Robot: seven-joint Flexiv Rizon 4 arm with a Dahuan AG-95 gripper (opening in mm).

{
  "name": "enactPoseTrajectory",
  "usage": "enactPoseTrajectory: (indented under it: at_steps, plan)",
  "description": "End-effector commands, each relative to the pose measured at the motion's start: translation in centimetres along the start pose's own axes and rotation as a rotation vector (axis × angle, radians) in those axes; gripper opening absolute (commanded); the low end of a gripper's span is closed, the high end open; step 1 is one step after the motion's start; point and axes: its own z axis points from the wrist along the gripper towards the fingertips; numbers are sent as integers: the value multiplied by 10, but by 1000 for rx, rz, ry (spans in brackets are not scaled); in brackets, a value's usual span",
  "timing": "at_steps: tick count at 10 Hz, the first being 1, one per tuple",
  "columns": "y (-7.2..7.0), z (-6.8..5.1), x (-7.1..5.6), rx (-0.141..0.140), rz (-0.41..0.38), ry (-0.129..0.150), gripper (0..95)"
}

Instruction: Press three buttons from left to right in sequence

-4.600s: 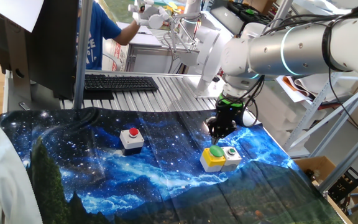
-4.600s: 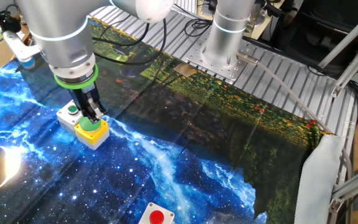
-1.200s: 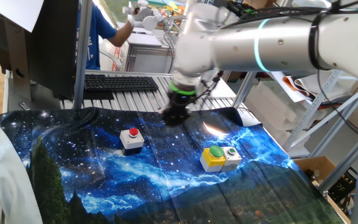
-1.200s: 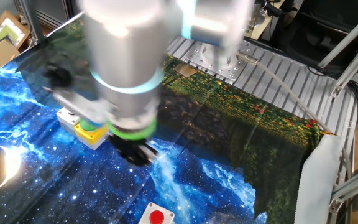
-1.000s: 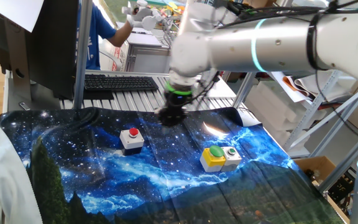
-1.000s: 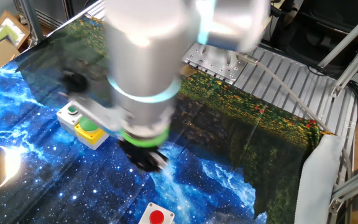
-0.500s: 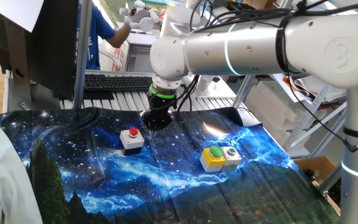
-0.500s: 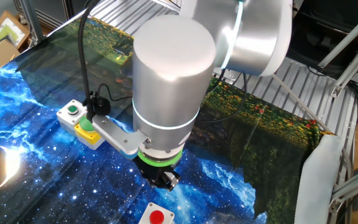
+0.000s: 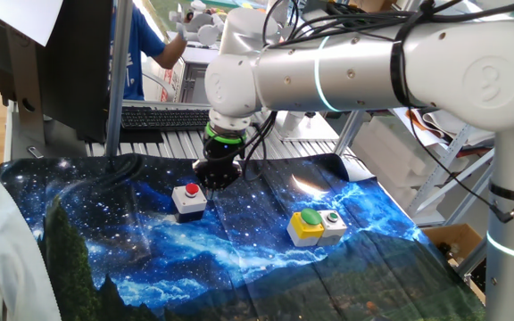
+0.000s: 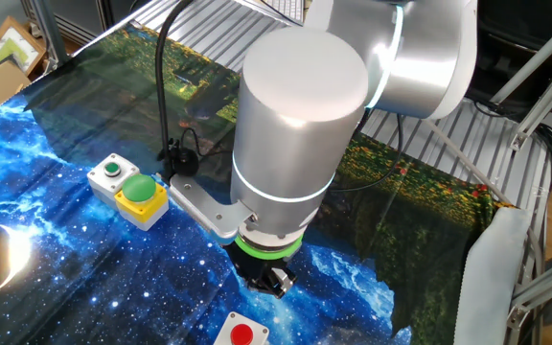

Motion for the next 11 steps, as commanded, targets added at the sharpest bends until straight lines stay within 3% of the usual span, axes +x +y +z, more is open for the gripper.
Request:
enactPoseTrajectory:
  at_steps: [1, 3, 7, 9, 11]
  plan:
    - [2, 3, -1, -1, 4, -2, 0]
    - [2, 2, -1, 0, 12, 0, 0]
    - [-13, -7, -5, 7, 4, 36, 0]
    - [-21, -5, -9, 13, -8, 65, 0]
    - [-36, 2, -16, 14, -58, 75, 0]
